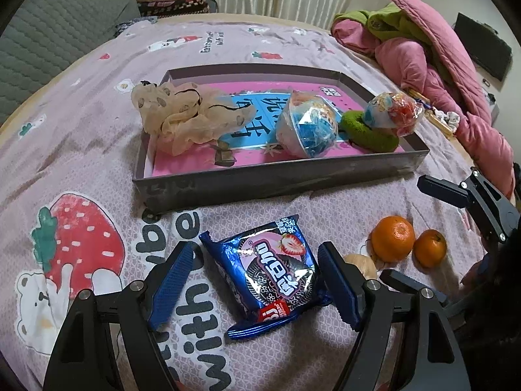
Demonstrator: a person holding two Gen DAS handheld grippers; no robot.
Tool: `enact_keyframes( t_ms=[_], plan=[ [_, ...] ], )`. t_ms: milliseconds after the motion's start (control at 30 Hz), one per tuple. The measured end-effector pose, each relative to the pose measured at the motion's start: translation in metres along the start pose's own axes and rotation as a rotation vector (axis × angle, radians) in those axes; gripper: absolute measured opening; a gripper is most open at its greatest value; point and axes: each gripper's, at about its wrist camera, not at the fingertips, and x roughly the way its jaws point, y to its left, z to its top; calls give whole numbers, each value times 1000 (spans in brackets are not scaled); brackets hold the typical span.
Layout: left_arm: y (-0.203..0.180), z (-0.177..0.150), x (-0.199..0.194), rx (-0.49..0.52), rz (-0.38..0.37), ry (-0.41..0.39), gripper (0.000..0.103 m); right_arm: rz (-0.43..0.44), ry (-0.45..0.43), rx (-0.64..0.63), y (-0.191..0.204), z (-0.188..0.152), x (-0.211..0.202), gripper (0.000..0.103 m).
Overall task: Organize objects
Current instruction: 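Grasp the blue cookie packet with left tool while right tool grasps an orange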
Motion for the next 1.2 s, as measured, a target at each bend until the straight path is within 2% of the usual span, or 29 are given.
enact_keyframes(
  t_ms=[200,933,1200],
  plan=[
    [-5,0,4,7,14,20,80,-6,15,-8,0,-1,5,86],
    [-8,2,14,-18,53,56,80,40,110,-83,10,0,22,49],
    [-11,3,16,-21,74,73,80,63,132,-69,7,0,27,40]
  ],
)
